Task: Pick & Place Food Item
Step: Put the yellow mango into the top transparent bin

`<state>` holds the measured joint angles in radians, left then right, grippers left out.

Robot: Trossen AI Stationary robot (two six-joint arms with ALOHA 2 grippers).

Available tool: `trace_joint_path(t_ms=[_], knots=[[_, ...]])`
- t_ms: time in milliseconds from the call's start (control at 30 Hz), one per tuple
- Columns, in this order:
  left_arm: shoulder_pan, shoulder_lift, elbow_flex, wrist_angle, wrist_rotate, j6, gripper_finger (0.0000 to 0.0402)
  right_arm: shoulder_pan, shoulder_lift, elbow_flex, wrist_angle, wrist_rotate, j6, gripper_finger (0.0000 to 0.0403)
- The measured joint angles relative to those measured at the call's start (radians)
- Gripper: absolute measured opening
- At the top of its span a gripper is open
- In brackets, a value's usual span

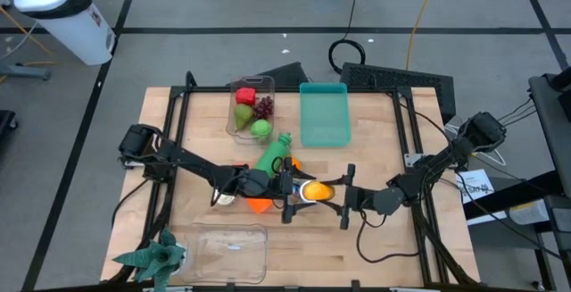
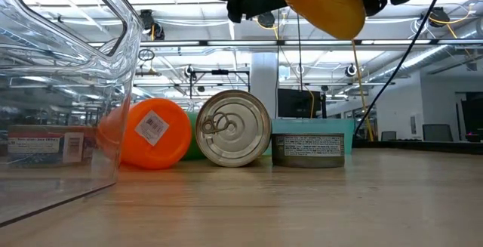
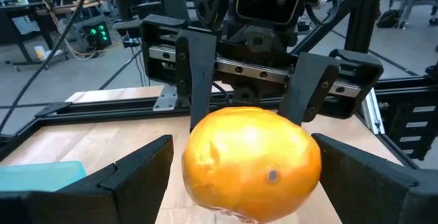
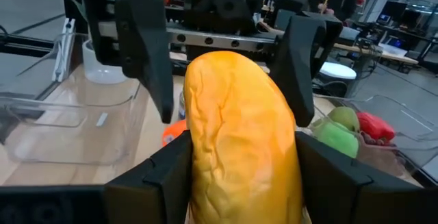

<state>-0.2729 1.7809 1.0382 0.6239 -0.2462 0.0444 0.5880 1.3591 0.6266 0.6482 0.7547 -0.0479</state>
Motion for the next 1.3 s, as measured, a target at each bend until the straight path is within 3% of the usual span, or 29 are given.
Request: trace_joint_path(t_ms=[333, 733, 1067, 1300], knots=[[0.000, 0.000, 0.000, 0.000, -0.037, 0.027, 0.0343, 0.000, 0.000, 0.000, -0.001, 0.000, -0.001, 0.0208], [0.002, 0.000, 0.000, 0.006, -0.018, 0.021, 0.0230, 0.000, 0.000, 0.000, -0.003, 0.008, 0.001, 0.0208], [0.002, 0.000, -0.001, 0.013, -0.013, 0.026, 0.0269, 0.000, 0.000, 0.000, -0.006, -0.001, -0.001, 0.0208], [0.002, 0.000, -0.001, 0.013, -0.014, 0.025, 0.0250, 0.000, 0.000, 0.000, -0.008, 0.002, 0.002, 0.0208]])
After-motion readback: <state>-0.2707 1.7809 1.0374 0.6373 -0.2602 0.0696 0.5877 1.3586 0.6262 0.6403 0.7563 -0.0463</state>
